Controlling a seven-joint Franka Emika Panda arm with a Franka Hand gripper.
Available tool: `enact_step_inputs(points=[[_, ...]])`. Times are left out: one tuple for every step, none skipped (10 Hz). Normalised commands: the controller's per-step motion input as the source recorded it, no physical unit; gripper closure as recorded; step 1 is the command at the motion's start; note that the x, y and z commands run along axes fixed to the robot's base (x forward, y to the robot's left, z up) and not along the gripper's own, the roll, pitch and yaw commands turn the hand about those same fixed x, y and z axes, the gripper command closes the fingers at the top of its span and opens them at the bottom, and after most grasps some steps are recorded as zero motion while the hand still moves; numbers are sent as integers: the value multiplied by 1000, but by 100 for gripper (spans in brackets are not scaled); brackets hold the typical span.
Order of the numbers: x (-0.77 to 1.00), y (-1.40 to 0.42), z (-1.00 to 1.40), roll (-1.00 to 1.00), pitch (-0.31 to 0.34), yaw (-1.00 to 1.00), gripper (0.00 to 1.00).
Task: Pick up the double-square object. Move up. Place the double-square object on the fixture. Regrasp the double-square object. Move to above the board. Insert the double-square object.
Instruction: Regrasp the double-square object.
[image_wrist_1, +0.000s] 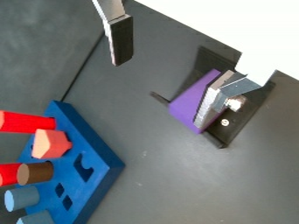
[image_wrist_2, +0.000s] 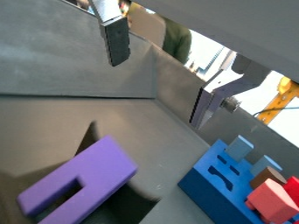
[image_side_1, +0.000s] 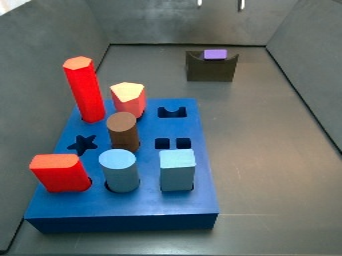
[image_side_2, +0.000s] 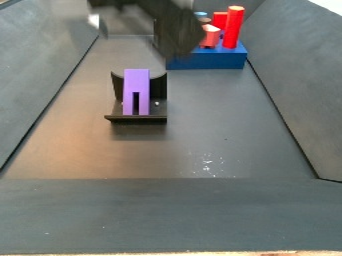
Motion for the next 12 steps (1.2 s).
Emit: enact_step_inputs(points=[[-78,-741,410,1000,41,5,0],[-45,-503,122,1000,39,5,0],[-23,-323,16,1000,37,5,0],[-27,-65,39,1000,35,6,0],[-34,-19,43,1000,34,6,0],[-31,-37,15,1000,28,6,0],[-31,-38,9,1000,23,7,0],[-34,-29,11,1000,17,8,0],[-34,-28,13,1000,12,10,0],[-27,-24,13,1000,7,11,0],[-23,-25,11,1000,3,13,0],[-24,-23,12,1000,4,15,0]])
